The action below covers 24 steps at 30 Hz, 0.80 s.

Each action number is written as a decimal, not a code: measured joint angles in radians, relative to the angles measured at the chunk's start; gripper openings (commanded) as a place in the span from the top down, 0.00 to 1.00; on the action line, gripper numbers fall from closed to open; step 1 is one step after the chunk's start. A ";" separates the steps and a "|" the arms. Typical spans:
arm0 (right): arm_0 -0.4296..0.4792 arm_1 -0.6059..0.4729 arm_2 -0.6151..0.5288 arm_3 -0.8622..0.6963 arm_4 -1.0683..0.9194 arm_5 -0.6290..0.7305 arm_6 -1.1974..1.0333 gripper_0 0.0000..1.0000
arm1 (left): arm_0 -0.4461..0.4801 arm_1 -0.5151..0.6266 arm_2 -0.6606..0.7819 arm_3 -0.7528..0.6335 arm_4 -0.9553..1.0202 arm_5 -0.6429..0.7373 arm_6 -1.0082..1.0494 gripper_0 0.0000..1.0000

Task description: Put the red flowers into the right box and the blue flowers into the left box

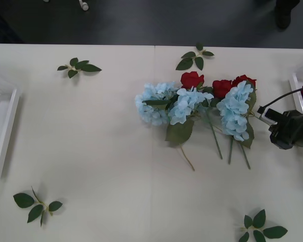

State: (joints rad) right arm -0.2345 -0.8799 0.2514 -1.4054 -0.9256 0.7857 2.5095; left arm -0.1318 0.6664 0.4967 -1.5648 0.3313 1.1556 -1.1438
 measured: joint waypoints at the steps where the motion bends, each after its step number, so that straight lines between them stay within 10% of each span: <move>1: 0.000 0.000 0.000 0.000 0.000 0.000 0.000 1.00 | -0.004 0.004 -0.004 0.041 0.007 -0.026 0.000 1.00; 7: 0.000 0.000 -0.024 -0.023 -0.057 0.038 0.000 1.00 | -0.038 0.005 -0.006 0.177 0.018 -0.082 0.000 0.98; 10: 0.000 0.000 -0.114 -0.083 -0.136 0.171 0.000 1.00 | -0.041 0.005 -0.018 0.181 0.020 -0.083 0.000 0.00; 24: 0.007 -0.005 -0.539 -0.271 -0.549 0.560 0.000 1.00 | -0.041 0.005 -0.059 0.034 0.169 0.047 -0.001 0.00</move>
State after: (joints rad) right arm -0.2277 -0.8845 -0.2871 -1.6760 -1.4745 1.3459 2.5093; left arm -0.1732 0.6710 0.4373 -1.5305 0.5008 1.2022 -1.1444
